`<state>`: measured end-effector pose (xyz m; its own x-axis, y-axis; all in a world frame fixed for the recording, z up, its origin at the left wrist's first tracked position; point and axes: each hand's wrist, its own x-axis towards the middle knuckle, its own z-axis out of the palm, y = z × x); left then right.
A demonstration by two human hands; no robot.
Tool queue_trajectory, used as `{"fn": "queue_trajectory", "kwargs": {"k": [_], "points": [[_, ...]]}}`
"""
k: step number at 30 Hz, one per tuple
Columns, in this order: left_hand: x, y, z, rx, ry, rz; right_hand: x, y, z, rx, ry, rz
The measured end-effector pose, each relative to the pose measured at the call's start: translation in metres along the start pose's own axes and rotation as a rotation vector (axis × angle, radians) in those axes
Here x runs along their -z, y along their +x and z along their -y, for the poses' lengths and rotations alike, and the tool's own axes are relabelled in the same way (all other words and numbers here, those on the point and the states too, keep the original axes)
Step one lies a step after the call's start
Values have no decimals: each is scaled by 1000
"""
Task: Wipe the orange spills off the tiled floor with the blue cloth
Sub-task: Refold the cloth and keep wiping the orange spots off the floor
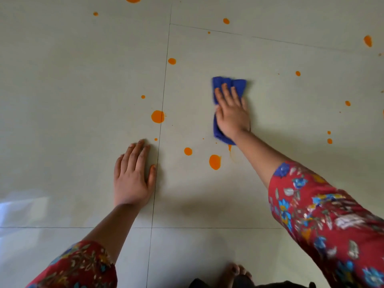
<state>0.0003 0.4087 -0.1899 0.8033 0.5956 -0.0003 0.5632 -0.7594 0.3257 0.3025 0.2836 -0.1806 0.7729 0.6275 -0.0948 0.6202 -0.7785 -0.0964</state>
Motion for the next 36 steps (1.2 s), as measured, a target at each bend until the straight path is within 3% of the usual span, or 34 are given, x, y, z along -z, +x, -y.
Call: {"fn": "queue_trajectory", "kwargs": {"k": [2,4,5,8,10,13,15,16,19,21,23,26,28,29,31,34,36], "points": [[0,1,0,-1,0,-1,-3,-34,0,319,-53,70],[-2,0,-1,0,-2,4,-2,-59,-31,478,-76,133],[-2,0,0,1,-1,6,0,-58,-48,421,-66,129],[-1,0,1,-3,0,14,4,-23,-60,-35,-9,17],[1,0,0,-2,-2,19,3,-2,-30,-120,11,-2],[3,0,-1,-2,-4,24,-7,-21,1,268,-38,51],[3,0,-1,-2,-6,32,-10,-63,-20,499,-110,97],[2,0,0,-3,-4,33,-10,-80,-39,477,-125,104],[1,0,1,-8,0,33,0,-107,-89,-89,-40,29],[1,0,1,-10,-2,34,2,-121,-78,-289,-38,-21],[2,0,0,-10,2,30,-8,-144,-37,-186,-62,-42],[3,0,-1,-15,-4,29,-30,-162,28,196,-50,-6],[4,0,-1,-14,-3,25,-28,-133,50,389,-36,13],[4,1,-1,-16,-6,27,-23,-112,49,393,-49,34],[5,-1,0,-15,-14,35,-13,-79,30,201,-49,49],[3,-2,1,-10,-26,37,-13,-96,3,-255,-11,-37],[2,0,0,-8,-16,26,-25,-146,24,-235,-41,-104]]}}
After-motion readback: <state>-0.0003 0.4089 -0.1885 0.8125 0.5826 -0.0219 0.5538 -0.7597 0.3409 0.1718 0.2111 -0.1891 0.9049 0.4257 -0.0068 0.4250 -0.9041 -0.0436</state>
